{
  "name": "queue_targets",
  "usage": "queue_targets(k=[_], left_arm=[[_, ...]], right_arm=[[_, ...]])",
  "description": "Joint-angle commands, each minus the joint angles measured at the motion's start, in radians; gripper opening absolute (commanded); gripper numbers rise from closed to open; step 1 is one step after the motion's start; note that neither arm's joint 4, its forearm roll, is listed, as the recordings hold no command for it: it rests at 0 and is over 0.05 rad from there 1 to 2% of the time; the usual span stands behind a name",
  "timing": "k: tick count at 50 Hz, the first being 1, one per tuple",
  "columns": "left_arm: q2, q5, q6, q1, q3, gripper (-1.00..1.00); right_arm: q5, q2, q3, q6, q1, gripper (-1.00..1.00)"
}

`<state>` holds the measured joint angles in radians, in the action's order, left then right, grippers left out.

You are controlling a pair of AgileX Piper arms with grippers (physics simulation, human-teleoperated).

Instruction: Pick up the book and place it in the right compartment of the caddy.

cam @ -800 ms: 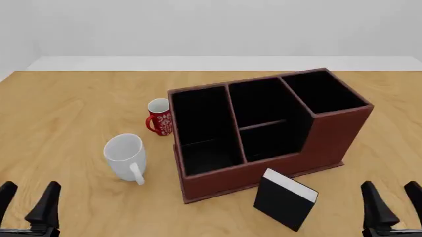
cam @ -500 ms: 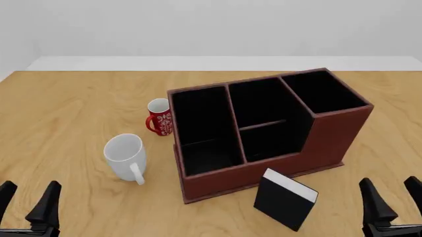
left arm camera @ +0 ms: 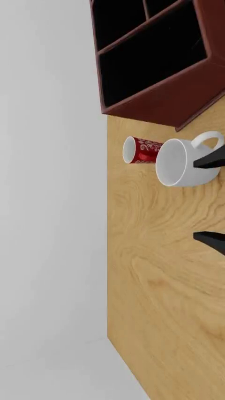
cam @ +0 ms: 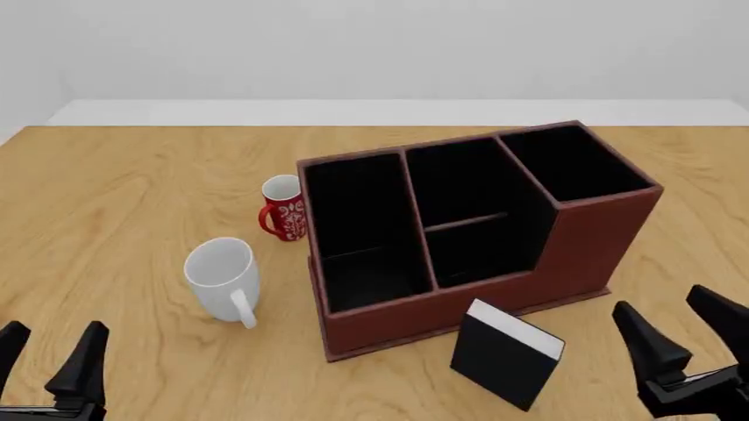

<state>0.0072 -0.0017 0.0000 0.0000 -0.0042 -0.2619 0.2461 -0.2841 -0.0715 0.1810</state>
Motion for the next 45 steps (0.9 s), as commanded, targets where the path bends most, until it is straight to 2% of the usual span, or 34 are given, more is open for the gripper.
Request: queue_targets(k=[1,4,7,10,19,27,28,30,31,33,45], left_arm=[[0.000,0.000,0.000,0.000,0.000,1.00],[0.000,0.000,0.000,0.000,0.000,1.00],[0.000,0.000,0.000,0.000,0.000,1.00],[0.000,0.000,0.000,0.000,0.000,1.00],[0.000,0.000,0.000,0.000,0.000,1.00],[0.000,0.000,0.000,0.000,0.000,1.00],[0.000,0.000,0.000,0.000,0.000,1.00],[0.000,0.000,0.000,0.000,0.000,1.00],[0.000,0.000,0.000,0.000,0.000,1.00],[0.000,0.000,0.000,0.000,0.000,1.00],[0.000,0.000,0.000,0.000,0.000,1.00]], right_arm=[[-0.120,0.073,-0.087,-0.011,0.092,1.00],[-0.149,0.090,-0.110,-0.015,0.112,1.00],[-0.156,0.126,-0.127,-0.049,0.127,1.00],[-0.156,0.151,-0.144,-0.028,0.142,1.00],[-0.146,0.263,-0.175,-0.023,0.215,1.00],[-0.123,0.371,-0.173,-0.042,0.254,1.00],[-0.121,0.378,-0.173,-0.041,0.255,1.00],[-0.122,0.403,-0.180,-0.005,0.271,1.00],[-0.119,0.424,-0.181,-0.015,0.273,1.00],[-0.114,0.454,-0.182,0.007,0.284,1.00],[-0.067,0.584,-0.155,0.004,0.323,1.00]])
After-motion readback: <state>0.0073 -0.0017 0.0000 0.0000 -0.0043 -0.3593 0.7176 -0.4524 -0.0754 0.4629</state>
